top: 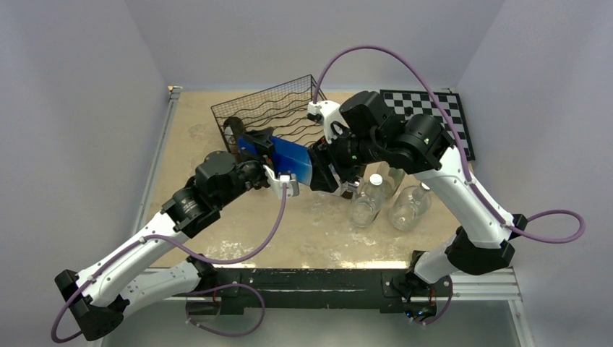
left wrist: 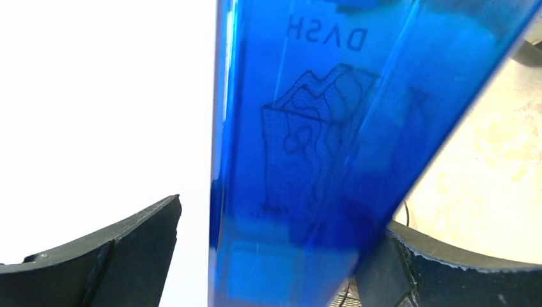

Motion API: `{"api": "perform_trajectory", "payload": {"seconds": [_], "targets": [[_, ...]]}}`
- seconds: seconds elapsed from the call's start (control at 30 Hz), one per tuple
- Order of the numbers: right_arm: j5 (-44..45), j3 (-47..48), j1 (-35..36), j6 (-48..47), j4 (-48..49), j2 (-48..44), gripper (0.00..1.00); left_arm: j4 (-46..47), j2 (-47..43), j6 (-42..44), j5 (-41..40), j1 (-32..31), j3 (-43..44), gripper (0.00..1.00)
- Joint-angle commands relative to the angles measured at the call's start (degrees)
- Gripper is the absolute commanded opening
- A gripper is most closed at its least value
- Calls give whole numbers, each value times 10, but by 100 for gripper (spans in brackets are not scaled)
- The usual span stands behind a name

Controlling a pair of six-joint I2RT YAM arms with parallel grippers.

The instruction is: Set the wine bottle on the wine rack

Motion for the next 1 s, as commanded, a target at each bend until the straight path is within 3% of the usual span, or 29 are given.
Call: {"api": "perform_trajectory", "payload": {"seconds": [0.0,0.3,0.43,0.63,0.97], "targets": [[51,44,-4,13,110,-33,0,57,-24,-47,-19,0,4,99],[104,25,-4,6,163,-34,0,-18,-86,-112,-32,0,-15,99],[104,-54,-1,-5,224,-58,0,-46,-119,-230,-79,0,-4,99],[129,-242,34,-38,365,-115,0,-244,-53,-470,-183,0,149,99],[192,-396,73,9,462,-110,0,-242,-103,-644,-173,0,132,99]]}}
